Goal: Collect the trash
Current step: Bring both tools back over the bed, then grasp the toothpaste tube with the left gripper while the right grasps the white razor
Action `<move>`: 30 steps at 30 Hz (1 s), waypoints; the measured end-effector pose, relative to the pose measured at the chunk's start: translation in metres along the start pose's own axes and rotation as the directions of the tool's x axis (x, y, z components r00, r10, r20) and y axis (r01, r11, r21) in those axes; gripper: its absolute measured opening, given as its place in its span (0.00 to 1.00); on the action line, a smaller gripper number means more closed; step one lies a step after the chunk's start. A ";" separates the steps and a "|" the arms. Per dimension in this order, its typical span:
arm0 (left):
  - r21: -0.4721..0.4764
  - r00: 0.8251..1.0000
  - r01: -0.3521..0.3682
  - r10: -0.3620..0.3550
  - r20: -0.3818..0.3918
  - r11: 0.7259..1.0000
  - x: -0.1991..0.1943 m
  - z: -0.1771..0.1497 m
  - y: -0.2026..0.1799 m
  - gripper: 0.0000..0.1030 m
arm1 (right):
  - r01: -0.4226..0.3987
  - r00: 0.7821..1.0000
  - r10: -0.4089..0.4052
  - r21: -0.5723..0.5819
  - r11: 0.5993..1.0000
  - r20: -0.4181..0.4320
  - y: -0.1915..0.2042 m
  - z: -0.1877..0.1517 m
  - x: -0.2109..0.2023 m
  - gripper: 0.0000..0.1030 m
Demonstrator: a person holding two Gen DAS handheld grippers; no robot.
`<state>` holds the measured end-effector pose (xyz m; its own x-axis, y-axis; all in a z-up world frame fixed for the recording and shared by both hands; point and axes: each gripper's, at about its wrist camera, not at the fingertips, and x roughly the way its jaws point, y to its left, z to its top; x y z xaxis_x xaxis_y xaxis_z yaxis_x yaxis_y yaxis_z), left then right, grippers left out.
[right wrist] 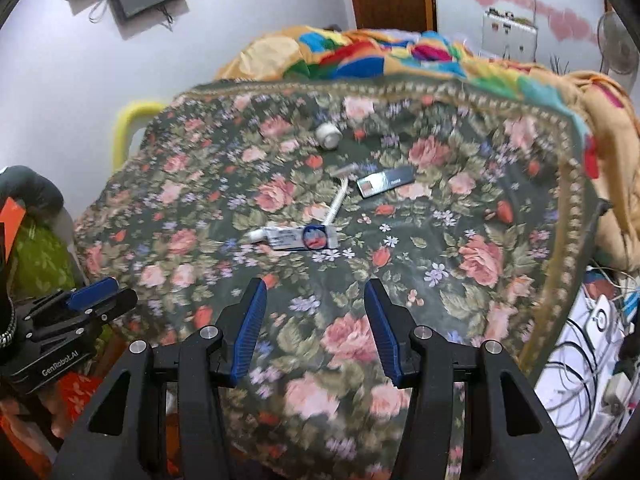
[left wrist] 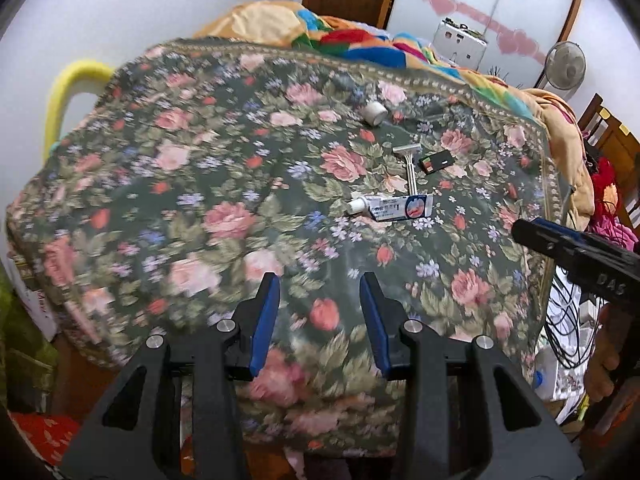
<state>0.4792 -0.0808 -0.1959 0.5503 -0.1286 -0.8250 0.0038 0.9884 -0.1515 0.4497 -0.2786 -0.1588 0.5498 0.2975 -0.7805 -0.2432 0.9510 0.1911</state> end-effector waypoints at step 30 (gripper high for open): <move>-0.015 0.999 0.040 -0.040 0.017 0.999 0.127 0.043 -0.024 0.00 | -0.061 0.996 0.064 0.047 0.997 -0.069 -0.028 0.056 0.148 0.27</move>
<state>0.5855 -0.1171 -0.2739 0.5641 -0.1667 -0.8087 0.0134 0.9811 -0.1929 0.5829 -0.2560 -0.2464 0.4764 0.3511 -0.8061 -0.2385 0.9341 0.2658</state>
